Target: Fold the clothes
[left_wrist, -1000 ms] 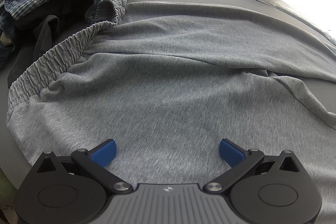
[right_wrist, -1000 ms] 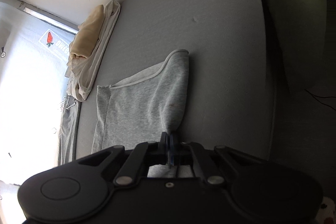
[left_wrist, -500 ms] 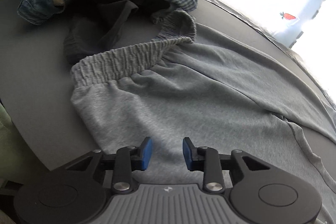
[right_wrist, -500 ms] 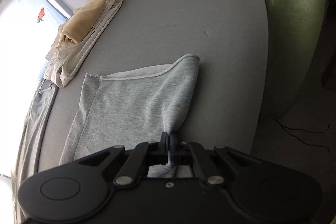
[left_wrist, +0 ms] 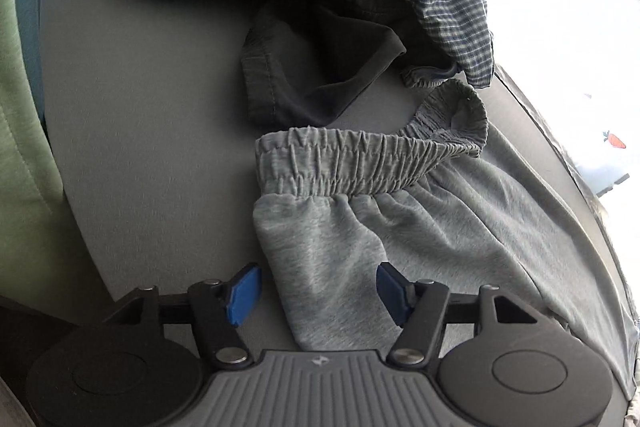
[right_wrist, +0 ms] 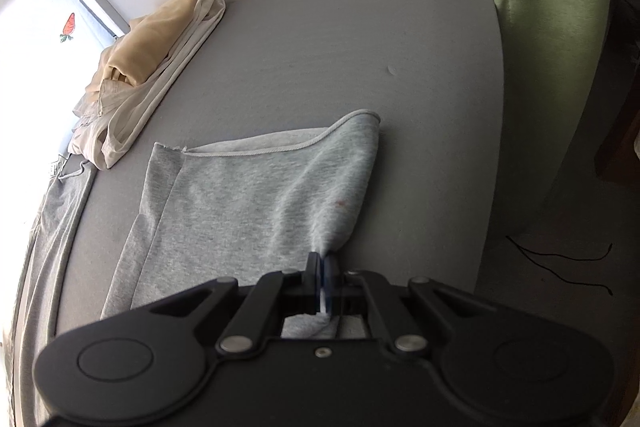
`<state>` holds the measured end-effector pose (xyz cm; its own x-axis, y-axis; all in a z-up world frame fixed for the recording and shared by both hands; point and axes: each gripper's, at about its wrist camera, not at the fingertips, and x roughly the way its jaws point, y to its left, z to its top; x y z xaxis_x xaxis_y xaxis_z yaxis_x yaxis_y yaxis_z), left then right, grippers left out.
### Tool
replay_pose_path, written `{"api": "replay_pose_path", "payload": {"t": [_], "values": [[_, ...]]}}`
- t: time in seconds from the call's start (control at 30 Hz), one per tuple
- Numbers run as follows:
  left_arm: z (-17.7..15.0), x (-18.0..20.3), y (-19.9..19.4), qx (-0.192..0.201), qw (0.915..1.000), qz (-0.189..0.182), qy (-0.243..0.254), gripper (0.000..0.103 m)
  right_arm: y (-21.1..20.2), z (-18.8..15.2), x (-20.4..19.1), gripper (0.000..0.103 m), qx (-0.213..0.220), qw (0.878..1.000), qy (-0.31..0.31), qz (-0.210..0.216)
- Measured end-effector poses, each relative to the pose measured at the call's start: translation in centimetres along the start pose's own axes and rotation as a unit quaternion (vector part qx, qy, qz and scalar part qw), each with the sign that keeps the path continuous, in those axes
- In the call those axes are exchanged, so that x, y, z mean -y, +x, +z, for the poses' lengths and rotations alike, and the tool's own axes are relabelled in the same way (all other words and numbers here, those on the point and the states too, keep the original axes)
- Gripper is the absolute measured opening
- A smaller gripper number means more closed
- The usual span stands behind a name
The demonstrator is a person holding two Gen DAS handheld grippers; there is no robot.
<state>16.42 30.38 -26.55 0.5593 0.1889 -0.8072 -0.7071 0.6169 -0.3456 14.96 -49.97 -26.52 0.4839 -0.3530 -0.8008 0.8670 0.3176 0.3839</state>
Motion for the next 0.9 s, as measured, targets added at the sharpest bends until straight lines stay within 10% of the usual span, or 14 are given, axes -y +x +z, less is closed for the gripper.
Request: {"api": "replay_pose_path", "payload": {"t": [0.07,0.1,0.33,0.43,0.53,0.77,0.9], "values": [[0.6,0.1,0.5,0.001,0.9999,-0.001,-0.015,0.006,-0.3,0.2,0.1,0.001,0.004,1.000,0.009,0.008],[0.9,0.0,0.6,0.004,0.9994,-0.006,-0.034,0.000,-0.7,0.4,0.2,0.001,0.012,1.000,0.021,0.017],[3.9,1.9,-8.5,0.103,0.9851,-0.111,-0.083,0.000,-6.4,3.1,-0.6,0.000,0.090,0.990,0.039,0.102],[2.9,-0.1,-7.0,0.065,0.9839,-0.067,-0.152,0.000,-7.0,3.9,-0.9,0.000,0.102,0.990,0.023,0.097],[0.7,-3.2,-5.5,0.027,0.9616,-0.052,-0.268,0.000,-7.5,4.6,-1.0,0.000,0.110,0.989,0.016,0.096],[1.9,1.7,-9.1,0.072,0.9817,-0.090,-0.152,0.000,-9.6,7.0,-2.0,0.001,0.145,0.981,0.012,0.129],[1.7,1.6,-7.9,0.064,0.9754,-0.083,-0.194,0.000,-8.6,7.4,-4.1,0.001,0.141,0.981,-0.009,0.134]]}}
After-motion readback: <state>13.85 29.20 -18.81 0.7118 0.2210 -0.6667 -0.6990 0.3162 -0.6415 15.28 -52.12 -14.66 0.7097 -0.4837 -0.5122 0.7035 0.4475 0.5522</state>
